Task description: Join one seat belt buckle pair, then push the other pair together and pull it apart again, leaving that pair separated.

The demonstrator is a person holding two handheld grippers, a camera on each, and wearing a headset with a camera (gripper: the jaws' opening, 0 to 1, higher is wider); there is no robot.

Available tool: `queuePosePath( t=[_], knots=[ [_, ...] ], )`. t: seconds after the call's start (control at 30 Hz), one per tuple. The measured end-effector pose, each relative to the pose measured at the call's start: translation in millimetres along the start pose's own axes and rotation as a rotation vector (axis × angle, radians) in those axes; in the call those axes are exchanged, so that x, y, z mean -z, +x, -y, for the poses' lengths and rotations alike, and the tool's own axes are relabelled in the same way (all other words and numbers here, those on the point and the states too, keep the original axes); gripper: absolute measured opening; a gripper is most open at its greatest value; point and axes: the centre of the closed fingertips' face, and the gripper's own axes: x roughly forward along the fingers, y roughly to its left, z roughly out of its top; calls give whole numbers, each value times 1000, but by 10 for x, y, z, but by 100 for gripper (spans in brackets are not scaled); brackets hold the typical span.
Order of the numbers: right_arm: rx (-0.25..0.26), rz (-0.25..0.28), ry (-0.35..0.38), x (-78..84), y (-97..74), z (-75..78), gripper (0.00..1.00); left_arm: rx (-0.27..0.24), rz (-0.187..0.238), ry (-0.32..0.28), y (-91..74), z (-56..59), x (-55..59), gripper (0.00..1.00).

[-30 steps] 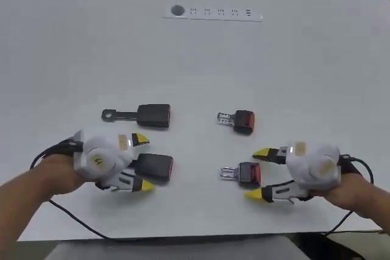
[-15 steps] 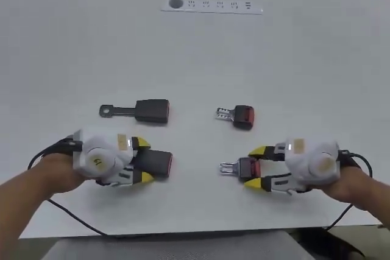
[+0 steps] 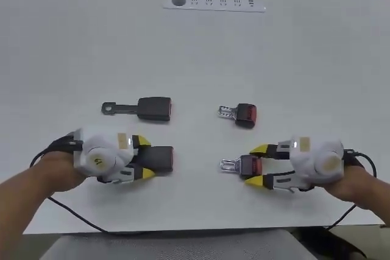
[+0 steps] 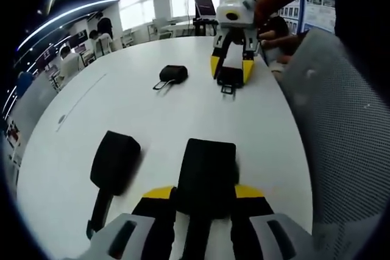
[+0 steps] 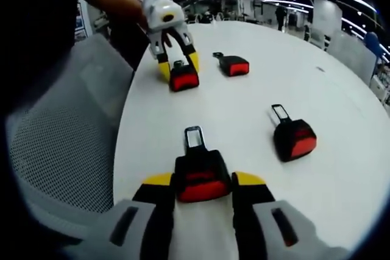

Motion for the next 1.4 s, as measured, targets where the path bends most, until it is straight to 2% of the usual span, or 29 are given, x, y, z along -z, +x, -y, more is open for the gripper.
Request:
queuePosePath(
  t=[0.73, 1.2, 1.4],
  knots=[
    [-15, 83, 24, -68, 50, 31, 37, 41, -31, 28, 8, 1, -8, 36],
    [-30, 149, 51, -200, 144, 13, 37, 51, -52, 37, 9, 2, -9, 35],
    [-38, 164, 40, -265, 215, -3, 37, 54, -57, 40, 7, 2, -5, 35]
  ],
)
